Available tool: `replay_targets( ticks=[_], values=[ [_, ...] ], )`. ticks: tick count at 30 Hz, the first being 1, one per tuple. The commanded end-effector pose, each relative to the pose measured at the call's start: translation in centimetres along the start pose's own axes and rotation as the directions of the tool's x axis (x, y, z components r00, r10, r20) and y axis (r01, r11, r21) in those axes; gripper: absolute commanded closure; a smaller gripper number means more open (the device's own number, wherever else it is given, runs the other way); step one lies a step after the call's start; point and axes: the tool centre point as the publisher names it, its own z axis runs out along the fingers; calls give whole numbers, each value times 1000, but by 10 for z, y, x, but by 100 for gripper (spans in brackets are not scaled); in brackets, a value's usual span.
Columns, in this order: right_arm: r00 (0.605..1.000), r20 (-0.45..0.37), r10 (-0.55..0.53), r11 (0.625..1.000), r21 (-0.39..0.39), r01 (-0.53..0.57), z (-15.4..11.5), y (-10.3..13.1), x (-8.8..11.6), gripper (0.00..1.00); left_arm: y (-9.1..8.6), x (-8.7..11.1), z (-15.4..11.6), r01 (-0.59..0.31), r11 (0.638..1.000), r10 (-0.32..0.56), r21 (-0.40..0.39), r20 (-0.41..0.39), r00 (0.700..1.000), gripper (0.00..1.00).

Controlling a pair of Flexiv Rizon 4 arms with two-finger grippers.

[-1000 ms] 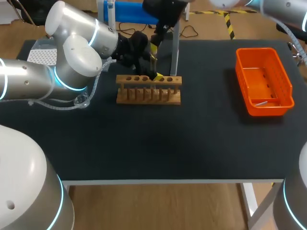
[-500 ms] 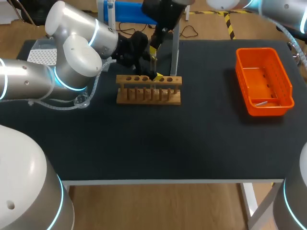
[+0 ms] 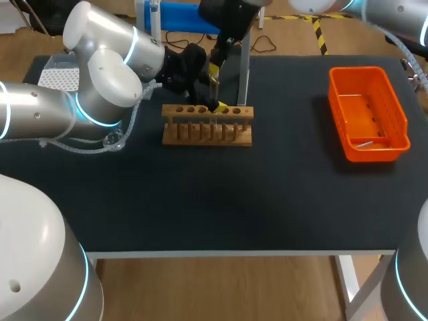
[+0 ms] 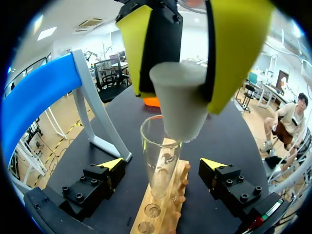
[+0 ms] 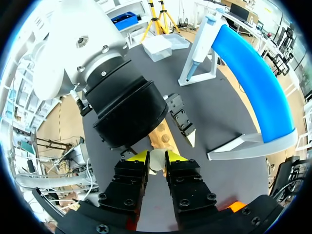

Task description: Invert the test tube, pick up the pipette, mount the tip to pipette, aspirate from beaker and dispense into the tube, eject the tip, return the pipette, and cap with the stopper.

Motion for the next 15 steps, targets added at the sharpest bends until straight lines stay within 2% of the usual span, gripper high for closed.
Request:
replay_targets(
  ticks=[1,15],
  values=[
    [1000,3,-3,1000,-4,3,-2,-1,1,100,1,0,1,-1,1000,1,4,0,1000,0],
    [1000,7,0,1000,-8,0,0,-1,0,100,1,0,1,-1,1000,1,4,0,1000,0]
  ],
)
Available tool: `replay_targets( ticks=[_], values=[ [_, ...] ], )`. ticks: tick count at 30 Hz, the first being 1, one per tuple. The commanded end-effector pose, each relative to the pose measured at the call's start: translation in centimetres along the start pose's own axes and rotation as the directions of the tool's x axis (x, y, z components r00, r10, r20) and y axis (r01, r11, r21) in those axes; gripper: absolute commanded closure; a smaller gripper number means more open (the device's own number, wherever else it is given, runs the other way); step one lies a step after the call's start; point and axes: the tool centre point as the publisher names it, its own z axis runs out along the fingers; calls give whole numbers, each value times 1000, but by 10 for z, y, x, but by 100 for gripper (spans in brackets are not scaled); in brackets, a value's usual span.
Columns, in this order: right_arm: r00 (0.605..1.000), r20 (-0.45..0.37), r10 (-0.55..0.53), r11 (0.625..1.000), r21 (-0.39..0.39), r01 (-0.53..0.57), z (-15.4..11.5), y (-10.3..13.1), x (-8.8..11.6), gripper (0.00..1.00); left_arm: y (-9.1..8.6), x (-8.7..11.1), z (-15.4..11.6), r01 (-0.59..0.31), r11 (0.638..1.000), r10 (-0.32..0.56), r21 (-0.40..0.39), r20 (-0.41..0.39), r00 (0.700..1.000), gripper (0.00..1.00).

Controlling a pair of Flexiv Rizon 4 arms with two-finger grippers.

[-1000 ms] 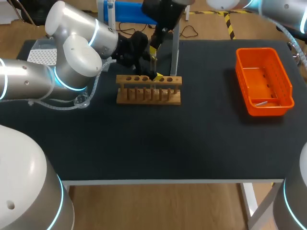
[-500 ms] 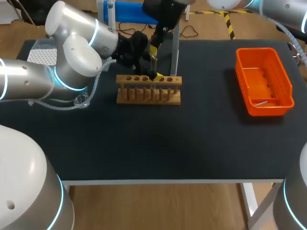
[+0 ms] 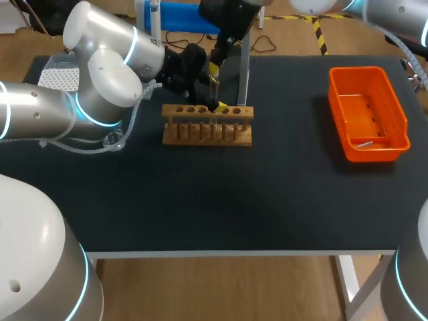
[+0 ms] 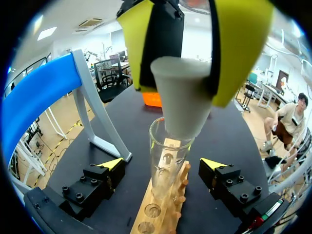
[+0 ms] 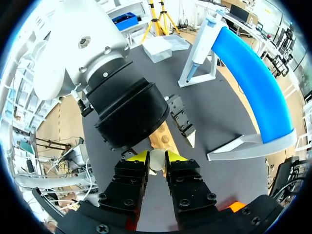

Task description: Invert the test tube, pick up the pipette, mount the tip to pipette, aspirate from beaker and dispense into the tube, eject the tip, return the pipette, and cap with the stopper.

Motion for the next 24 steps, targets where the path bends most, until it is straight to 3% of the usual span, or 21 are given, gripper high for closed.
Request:
replay_targets(
  ticks=[1,24],
  values=[
    [1000,1,3,1000,0,-3,3,-2,-1,100,1,0,1,-1,1000,1,4,0,1000,0],
    [1000,1,-3,1000,-14,3,-2,2,0,100,1,0,1,-1,1000,1,4,0,1000,0]
  ],
)
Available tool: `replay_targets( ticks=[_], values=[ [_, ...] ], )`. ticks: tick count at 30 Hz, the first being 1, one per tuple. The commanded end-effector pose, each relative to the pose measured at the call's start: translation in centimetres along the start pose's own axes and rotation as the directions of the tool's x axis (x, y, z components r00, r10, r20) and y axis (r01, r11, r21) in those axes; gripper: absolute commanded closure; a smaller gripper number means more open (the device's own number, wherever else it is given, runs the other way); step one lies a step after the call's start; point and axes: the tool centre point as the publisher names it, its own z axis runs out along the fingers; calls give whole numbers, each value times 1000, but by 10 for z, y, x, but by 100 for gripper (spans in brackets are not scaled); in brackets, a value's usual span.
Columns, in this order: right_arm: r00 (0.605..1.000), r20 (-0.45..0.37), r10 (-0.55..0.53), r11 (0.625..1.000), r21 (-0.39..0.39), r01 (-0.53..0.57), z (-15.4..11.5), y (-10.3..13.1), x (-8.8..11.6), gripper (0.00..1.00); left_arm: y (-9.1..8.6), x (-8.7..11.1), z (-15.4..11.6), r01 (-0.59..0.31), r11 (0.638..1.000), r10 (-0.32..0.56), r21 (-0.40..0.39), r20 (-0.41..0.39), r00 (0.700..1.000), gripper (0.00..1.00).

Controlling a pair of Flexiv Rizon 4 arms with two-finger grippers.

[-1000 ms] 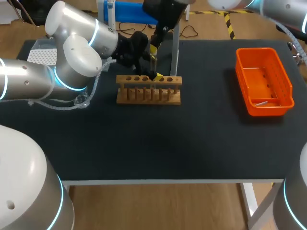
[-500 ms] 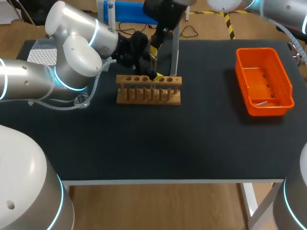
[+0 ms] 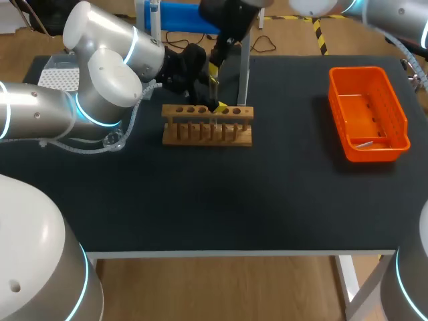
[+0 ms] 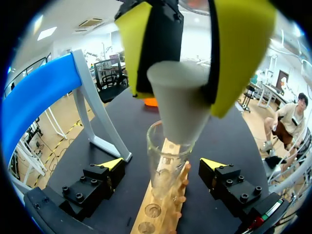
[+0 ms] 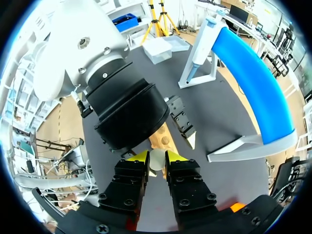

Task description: Invert the test tube, pick up the pipette, mount the tip to pipette, aspirate from beaker and dispense into the tube, eject the tip, return the pipette, and cap with the stopper.

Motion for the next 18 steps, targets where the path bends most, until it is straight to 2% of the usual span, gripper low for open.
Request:
replay_targets(
  ticks=[1,18],
  values=[
    [1000,4,-4,1000,-1,4,-3,0,1,100,1,0,1,-1,1000,1,4,0,1000,0],
    [1000,3,-1,1000,18,1,9,-8,2,100,1,0,1,-1,1000,1,4,0,1000,0]
  ],
)
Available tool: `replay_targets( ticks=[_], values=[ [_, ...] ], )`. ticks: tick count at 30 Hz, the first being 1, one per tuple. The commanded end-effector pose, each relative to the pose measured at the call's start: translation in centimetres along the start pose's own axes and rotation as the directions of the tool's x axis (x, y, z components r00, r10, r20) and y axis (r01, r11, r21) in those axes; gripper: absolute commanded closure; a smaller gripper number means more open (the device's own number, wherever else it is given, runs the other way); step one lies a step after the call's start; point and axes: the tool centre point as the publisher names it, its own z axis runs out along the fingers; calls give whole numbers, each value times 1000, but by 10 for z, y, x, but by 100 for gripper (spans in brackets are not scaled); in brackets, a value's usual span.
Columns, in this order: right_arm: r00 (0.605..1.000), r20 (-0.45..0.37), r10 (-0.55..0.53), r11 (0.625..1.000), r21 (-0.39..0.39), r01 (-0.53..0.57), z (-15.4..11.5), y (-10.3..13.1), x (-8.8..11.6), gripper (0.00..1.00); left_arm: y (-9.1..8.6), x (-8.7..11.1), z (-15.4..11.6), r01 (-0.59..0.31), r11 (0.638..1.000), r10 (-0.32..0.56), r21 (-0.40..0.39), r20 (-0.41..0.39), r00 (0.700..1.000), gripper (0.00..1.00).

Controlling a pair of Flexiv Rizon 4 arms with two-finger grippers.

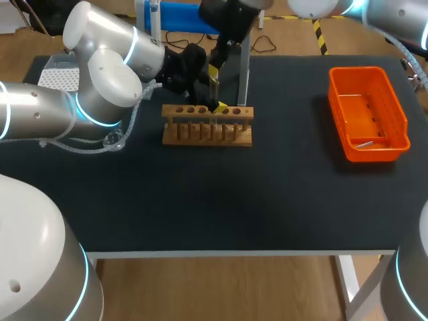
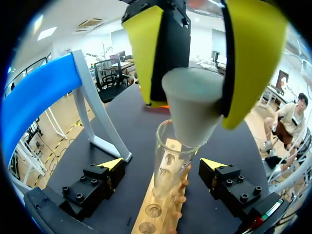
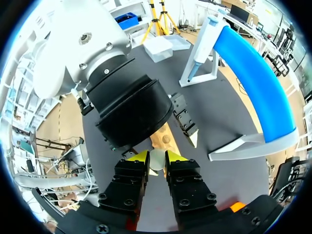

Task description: Invert the test tube, pick up the pipette, mount the tip to pipette, aspirate from beaker and dispense into the tube, eject the tip, return the pipette, and cap with the stopper.

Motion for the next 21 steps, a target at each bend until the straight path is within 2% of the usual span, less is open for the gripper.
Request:
replay_targets(
  ticks=[1,7,15,21],
  values=[
    [1000,4,1,1000,5,-1,6,-4,0,100,1,0,1,-1,1000,1,4,0,1000,0],
    [1000,3,7,1000,-3,-7,5,-4,-1,100,1,0,1,-1,1000,1,4,0,1000,0],
    [1000,10,22,996,-92,-21,-6,-1,0,100,1,0,1,-1,1000,1,4,0,1000,0],
    [999,21,33,993,-113,-31,-10,-4,-1,100,1,0,1,-1,1000,1,4,0,1000,0]
  ],
)
